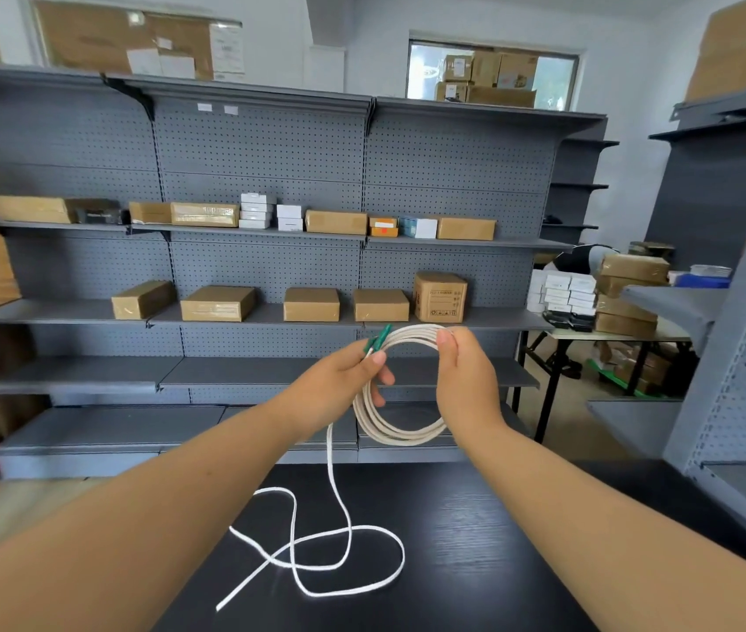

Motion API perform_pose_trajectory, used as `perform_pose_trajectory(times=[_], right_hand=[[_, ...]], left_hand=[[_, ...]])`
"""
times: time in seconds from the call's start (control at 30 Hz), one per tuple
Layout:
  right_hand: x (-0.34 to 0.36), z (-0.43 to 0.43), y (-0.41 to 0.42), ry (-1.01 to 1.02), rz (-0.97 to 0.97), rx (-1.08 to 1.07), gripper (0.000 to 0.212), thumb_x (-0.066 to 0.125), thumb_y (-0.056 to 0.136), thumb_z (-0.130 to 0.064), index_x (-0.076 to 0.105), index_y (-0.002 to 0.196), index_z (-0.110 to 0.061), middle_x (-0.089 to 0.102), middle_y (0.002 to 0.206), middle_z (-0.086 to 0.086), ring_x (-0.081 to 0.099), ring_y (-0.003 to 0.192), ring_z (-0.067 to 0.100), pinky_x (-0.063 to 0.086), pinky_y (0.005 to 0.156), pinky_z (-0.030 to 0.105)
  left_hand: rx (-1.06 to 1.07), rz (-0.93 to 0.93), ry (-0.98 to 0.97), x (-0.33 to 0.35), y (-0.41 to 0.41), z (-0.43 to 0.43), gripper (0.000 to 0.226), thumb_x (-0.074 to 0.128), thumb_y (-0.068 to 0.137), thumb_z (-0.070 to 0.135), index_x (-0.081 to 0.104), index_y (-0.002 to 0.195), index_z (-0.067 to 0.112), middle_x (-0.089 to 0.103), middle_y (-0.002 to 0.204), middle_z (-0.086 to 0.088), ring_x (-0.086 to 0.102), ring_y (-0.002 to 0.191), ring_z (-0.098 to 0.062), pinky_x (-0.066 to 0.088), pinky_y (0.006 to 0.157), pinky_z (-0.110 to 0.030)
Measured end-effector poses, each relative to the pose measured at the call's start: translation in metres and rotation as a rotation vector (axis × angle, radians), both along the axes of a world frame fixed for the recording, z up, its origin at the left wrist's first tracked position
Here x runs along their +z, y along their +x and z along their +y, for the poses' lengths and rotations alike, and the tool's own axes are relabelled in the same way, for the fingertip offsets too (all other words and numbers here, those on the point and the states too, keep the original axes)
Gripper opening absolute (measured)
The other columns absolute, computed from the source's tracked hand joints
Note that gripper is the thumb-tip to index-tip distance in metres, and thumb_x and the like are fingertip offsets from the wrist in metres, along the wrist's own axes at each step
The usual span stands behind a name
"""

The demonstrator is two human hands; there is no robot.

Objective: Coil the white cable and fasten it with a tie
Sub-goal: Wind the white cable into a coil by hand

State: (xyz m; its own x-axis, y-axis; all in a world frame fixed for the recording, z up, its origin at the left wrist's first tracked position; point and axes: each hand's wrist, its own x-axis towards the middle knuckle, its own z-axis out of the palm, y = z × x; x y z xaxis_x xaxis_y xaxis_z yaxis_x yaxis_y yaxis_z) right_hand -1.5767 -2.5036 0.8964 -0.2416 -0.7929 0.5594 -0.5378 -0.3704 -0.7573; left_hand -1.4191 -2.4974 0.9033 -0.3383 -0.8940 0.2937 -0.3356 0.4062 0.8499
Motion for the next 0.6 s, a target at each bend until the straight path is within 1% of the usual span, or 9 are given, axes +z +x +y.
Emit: perform_pose_trajectory(times=[0.07, 0.13, 0.2, 0.23, 0.3, 0.37, 0.43, 0.53, 0.6], right_hand=[[-0.002, 0.000, -0.004, 0.028, -0.040, 0.017, 0.028, 0.032, 0.100, -0.029, 0.054, 0.096, -0.012, 0.054, 0.081, 0.001, 0.047, 0.077, 0.020, 0.027, 0.064, 0.029], [-0.003, -0.002, -0.007, 0.053, -0.084, 0.060, 0.027, 0.032, 0.100, -0.030, 0.053, 0.092, -0.016, 0.050, 0.072, -0.003, 0.046, 0.071, 0.020, 0.037, 0.066, 0.032], [-0.002, -0.003, -0.010, 0.093, -0.143, 0.117, 0.026, 0.032, 0.099, -0.031, 0.053, 0.089, -0.018, 0.046, 0.066, -0.003, 0.047, 0.064, 0.020, 0.046, 0.059, 0.031], [0.000, -0.003, -0.010, 0.120, -0.176, 0.149, 0.026, 0.033, 0.099, -0.031, 0.054, 0.090, -0.019, 0.046, 0.067, -0.002, 0.048, 0.060, 0.020, 0.047, 0.053, 0.025], [0.005, 0.000, -0.011, 0.169, -0.214, 0.205, 0.025, 0.035, 0.098, -0.033, 0.056, 0.094, -0.020, 0.051, 0.072, 0.000, 0.051, 0.055, 0.017, 0.045, 0.048, 0.018], [0.010, 0.003, -0.011, 0.181, -0.237, 0.255, 0.024, 0.039, 0.097, -0.037, 0.057, 0.100, -0.021, 0.057, 0.082, 0.000, 0.052, 0.056, 0.014, 0.051, 0.056, 0.024], [0.014, 0.004, -0.010, 0.163, -0.234, 0.286, 0.020, 0.043, 0.095, -0.039, 0.057, 0.103, -0.026, 0.060, 0.089, -0.002, 0.053, 0.060, 0.013, 0.053, 0.063, 0.030], [0.017, 0.005, -0.007, 0.140, -0.204, 0.316, 0.011, 0.047, 0.094, -0.038, 0.056, 0.100, -0.035, 0.060, 0.096, -0.011, 0.056, 0.069, 0.011, 0.054, 0.069, 0.030], [0.017, 0.004, -0.005, 0.145, -0.202, 0.327, 0.017, 0.046, 0.094, -0.037, 0.059, 0.105, -0.031, 0.061, 0.098, -0.010, 0.057, 0.072, 0.011, 0.053, 0.070, 0.028]], left_hand=[[-0.042, 0.036, 0.057, 0.001, 0.000, 0.000, 0.031, 0.039, 0.098, 0.031, 0.061, 0.089, 0.011, 0.064, 0.068, 0.010, 0.056, 0.070, -0.004, 0.040, 0.076, -0.018], [-0.055, 0.070, 0.062, 0.003, -0.001, 0.000, 0.028, 0.040, 0.099, 0.025, 0.056, 0.080, 0.012, 0.061, 0.067, 0.007, 0.057, 0.065, -0.004, 0.042, 0.076, -0.019], [0.006, 0.017, 0.008, 0.008, -0.004, 0.003, 0.029, 0.038, 0.100, 0.023, 0.050, 0.074, 0.013, 0.057, 0.066, 0.002, 0.052, 0.055, 0.004, 0.041, 0.064, -0.007], [0.057, -0.041, -0.039, 0.010, -0.005, 0.003, 0.030, 0.037, 0.100, 0.025, 0.048, 0.073, 0.014, 0.057, 0.065, 0.002, 0.049, 0.049, 0.006, 0.037, 0.055, -0.004], [0.139, -0.161, -0.129, 0.014, -0.006, 0.003, 0.031, 0.036, 0.100, 0.027, 0.045, 0.072, 0.017, 0.058, 0.063, 0.001, 0.044, 0.042, 0.005, 0.034, 0.046, -0.006], [0.168, -0.251, -0.196, 0.016, -0.006, 0.003, 0.031, 0.035, 0.100, 0.027, 0.042, 0.070, 0.021, 0.058, 0.062, 0.001, 0.043, 0.040, 0.003, 0.034, 0.045, -0.009], [0.179, -0.329, -0.252, 0.017, -0.007, 0.003, 0.029, 0.035, 0.100, 0.025, 0.041, 0.071, 0.026, 0.055, 0.061, 0.003, 0.047, 0.043, 0.004, 0.036, 0.046, -0.011], [0.175, -0.380, -0.311, 0.016, -0.007, 0.004, 0.016, 0.035, 0.100, 0.023, 0.043, 0.088, 0.027, 0.049, 0.064, 0.006, 0.051, 0.051, -0.002, 0.036, 0.048, -0.010], [0.183, -0.361, -0.309, 0.016, -0.005, 0.004, 0.013, 0.034, 0.100, 0.023, 0.042, 0.092, 0.028, 0.048, 0.065, 0.006, 0.050, 0.053, -0.005, 0.036, 0.049, -0.009]])
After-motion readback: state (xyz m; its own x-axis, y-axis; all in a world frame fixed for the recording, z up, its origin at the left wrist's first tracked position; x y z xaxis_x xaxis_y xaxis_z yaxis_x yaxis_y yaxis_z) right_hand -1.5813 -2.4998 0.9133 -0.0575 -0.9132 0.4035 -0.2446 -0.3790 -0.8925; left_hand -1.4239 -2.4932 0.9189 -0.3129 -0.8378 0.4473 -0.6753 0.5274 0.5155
